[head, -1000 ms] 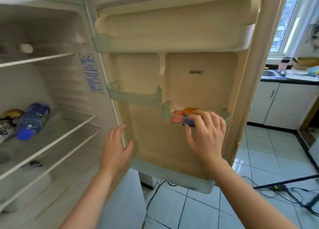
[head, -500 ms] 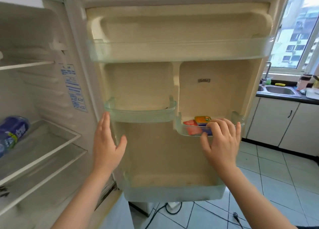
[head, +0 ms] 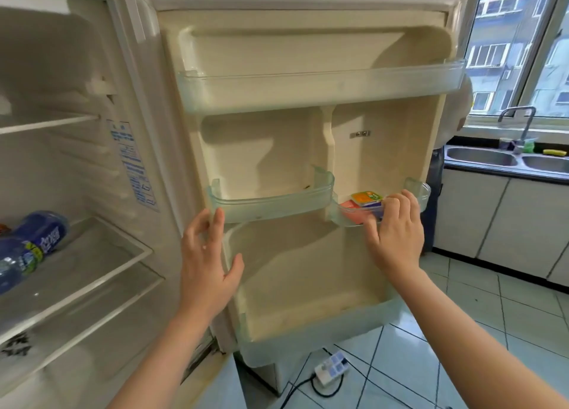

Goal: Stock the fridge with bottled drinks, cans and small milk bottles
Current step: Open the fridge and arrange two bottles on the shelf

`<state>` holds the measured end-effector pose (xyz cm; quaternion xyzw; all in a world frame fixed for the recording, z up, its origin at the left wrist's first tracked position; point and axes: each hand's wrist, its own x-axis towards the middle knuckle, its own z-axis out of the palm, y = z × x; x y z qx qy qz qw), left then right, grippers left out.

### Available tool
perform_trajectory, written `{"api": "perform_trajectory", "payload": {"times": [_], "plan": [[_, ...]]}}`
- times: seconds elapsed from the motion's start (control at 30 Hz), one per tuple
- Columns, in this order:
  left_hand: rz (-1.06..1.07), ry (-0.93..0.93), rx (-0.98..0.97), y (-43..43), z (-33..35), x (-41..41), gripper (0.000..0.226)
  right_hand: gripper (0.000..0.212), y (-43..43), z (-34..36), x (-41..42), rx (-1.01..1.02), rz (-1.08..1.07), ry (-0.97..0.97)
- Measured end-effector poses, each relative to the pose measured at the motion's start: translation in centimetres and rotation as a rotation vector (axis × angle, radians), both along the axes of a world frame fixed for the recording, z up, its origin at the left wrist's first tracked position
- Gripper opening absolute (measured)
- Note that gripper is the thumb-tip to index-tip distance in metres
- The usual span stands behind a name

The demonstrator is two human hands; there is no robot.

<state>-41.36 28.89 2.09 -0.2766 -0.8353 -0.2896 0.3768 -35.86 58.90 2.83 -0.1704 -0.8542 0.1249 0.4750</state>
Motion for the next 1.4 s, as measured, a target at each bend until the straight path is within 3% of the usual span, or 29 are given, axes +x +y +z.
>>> {"api": "perform_trajectory", "payload": {"times": [0.17,0.27,0.4,0.5,0.63,0.83,1.2,1.4], "plan": [[-0.019,-0.023,-0.019,-0.3,0.3,-0.1,0.095,0.031,0.8,-0.1,-1.2,-0.035,0.032,-0.015],[-0.059,-0.038,0.001,-0.9,0.6,0.2,0.08,0.036,0.4,0.1,-1.2,-0.116,0.074,-0.009],[-0.011,-0.099,0.08,-3.3,-0.1,1.0,0.055,0.04,-2.9,0.5,-0.5,-0.109,0.157,0.234],[0.082,-0.148,0.121,-6.4,-1.1,1.9,0.041,0.028,-8.5,0.6,0.0,0.023,0.355,0.439],[0.238,-0.232,0.135,-12.0,-2.1,3.3,0.027,0.018,-16.8,0.3,-0.4,0.101,0.688,0.458],[0.464,-0.252,0.214,-21.8,-2.9,4.0,0.02,0.015,-26.8,-0.3,-3.6,0.117,1.137,0.192],[0.813,-0.346,0.552,-35.5,-1.9,-2.9,0.029,0.049,-42.9,-0.4,-16.6,0.377,1.153,-0.428],[0.892,-0.445,0.678,-39.7,-1.1,-8.5,0.045,0.06,-48.0,-0.5,-22.6,0.497,1.185,-0.471]]}}
